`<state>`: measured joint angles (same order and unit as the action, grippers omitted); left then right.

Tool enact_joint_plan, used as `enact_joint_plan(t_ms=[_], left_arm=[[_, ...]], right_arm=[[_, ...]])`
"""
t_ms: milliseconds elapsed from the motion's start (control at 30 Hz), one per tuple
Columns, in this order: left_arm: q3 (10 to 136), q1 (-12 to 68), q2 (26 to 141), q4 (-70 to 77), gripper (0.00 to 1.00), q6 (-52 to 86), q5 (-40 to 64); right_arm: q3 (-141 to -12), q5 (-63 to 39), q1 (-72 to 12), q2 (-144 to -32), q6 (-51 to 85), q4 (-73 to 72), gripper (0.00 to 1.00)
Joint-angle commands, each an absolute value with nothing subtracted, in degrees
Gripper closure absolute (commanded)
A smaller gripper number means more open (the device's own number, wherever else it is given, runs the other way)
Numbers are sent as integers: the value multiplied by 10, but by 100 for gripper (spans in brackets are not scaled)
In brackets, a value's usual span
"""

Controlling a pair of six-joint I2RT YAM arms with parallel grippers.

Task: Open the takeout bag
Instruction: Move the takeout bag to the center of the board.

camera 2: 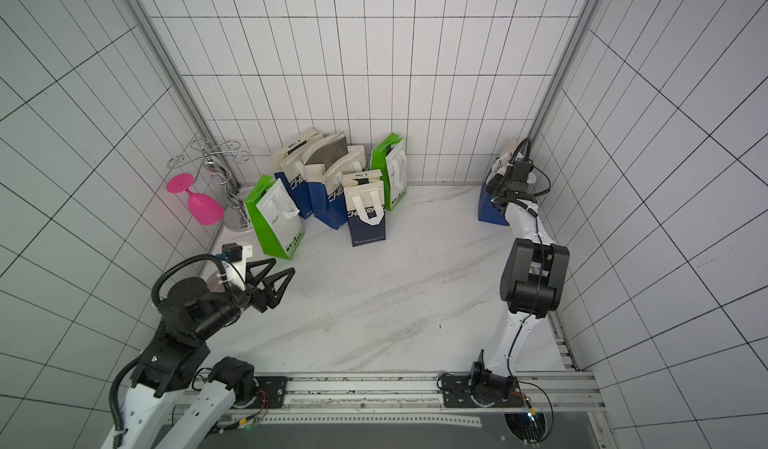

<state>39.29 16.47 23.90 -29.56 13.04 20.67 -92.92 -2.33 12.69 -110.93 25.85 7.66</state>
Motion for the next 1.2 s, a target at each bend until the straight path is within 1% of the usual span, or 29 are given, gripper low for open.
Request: enact_joint_plan(t_ms=[0, 100, 133, 333, 500, 567, 733, 833, 967, 1167], left_arm=[[389, 167, 235, -290, 22, 125, 205], [388, 168, 236, -290, 22, 125, 204], [389, 168, 236, -290, 22, 125, 203], [389, 168, 235, -291, 23, 125, 201], [389, 168, 236, -291, 23, 126, 201], [389, 169, 236, -291, 23, 126, 201], [389, 171, 235, -291, 23, 126, 200], [388, 172, 239, -291, 23, 125, 202], [389, 172, 249, -291, 23, 127, 204], [388, 172, 262, -279, 23, 136, 213]], right_arm=[[-1002, -25, 123, -1111, 262, 73, 82], [-1003, -31, 124, -1111, 261, 75, 97], [-1003, -33, 124, -1111, 262, 76, 100], [-982, -58, 123, -1091, 273, 85, 100], [-910, -57, 106, -1015, 283, 78, 100], [-869, -59, 100, -975, 293, 81, 100], [-713, -77, 73, -846, 314, 52, 100], [-641, -77, 34, -770, 299, 64, 100], [-565, -105, -20, -672, 302, 84, 100], [-506, -138, -128, -560, 285, 157, 100]])
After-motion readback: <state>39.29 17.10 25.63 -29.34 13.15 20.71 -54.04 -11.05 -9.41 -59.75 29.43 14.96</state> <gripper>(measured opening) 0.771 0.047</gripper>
